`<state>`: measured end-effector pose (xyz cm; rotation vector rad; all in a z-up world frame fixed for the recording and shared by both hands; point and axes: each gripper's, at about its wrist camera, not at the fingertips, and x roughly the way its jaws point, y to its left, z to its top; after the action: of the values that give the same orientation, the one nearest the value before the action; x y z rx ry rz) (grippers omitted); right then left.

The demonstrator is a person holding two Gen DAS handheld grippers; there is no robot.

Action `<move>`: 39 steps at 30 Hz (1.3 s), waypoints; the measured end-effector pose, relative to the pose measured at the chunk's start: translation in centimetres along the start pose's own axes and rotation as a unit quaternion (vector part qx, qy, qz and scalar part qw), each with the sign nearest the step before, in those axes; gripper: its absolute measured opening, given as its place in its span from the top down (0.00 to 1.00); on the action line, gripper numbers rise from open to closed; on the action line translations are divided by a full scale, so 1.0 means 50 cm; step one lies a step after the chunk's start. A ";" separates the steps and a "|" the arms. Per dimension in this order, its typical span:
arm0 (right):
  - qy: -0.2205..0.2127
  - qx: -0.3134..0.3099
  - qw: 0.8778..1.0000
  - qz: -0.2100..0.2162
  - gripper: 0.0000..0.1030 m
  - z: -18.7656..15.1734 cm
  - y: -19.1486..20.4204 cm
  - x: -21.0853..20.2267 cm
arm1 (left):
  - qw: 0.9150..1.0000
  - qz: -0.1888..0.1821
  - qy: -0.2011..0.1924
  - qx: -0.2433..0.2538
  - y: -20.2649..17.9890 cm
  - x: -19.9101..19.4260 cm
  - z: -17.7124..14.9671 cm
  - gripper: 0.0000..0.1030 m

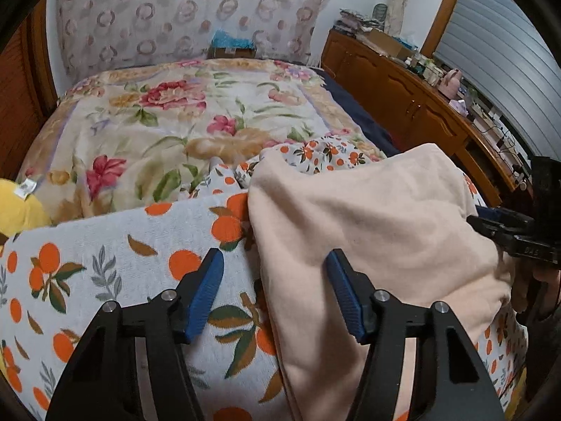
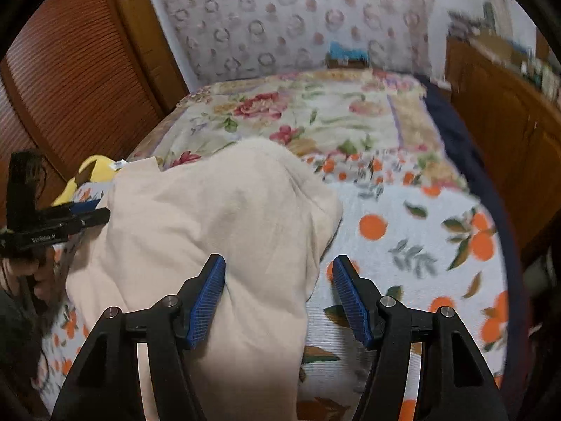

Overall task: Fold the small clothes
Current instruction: 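Grasp the folded shirt with both tools and lift it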

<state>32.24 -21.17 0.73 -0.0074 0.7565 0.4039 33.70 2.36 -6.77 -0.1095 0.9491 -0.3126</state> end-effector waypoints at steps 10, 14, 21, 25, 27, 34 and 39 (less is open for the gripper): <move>0.002 -0.013 0.999 0.043 0.68 -0.002 0.004 0.000 | 0.998 -0.058 0.010 0.005 -0.025 0.006 0.001 0.86; 0.002 -0.040 0.997 0.069 0.84 -0.003 0.001 -0.004 | 0.998 -0.068 -0.004 0.008 -0.034 -0.026 -0.005 0.90; -0.080 -0.088 0.990 0.073 0.87 0.012 0.036 -0.095 | 0.994 -0.067 -0.081 0.014 -0.058 -0.180 -0.030 0.91; -0.105 -0.129 0.983 0.081 0.87 0.035 0.088 -0.125 | 0.992 -0.047 -0.120 0.004 -0.038 -0.268 -0.068 0.91; -0.111 -0.150 0.978 0.091 0.87 0.051 0.119 -0.126 | 0.990 -0.027 -0.138 -0.008 -0.015 -0.310 -0.095 0.91; -0.108 -0.235 0.957 0.134 0.87 0.132 0.262 -0.044 | 0.981 0.050 -0.173 -0.075 0.103 -0.400 -0.201 0.91; -0.091 -0.297 0.938 0.154 0.88 0.200 0.388 0.049 | 0.970 0.098 -0.184 -0.124 0.181 -0.423 -0.269 0.91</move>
<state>33.54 -0.91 9.09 -0.4188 0.4273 0.9092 13.25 18.11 -0.11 -0.2899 0.6189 0.0141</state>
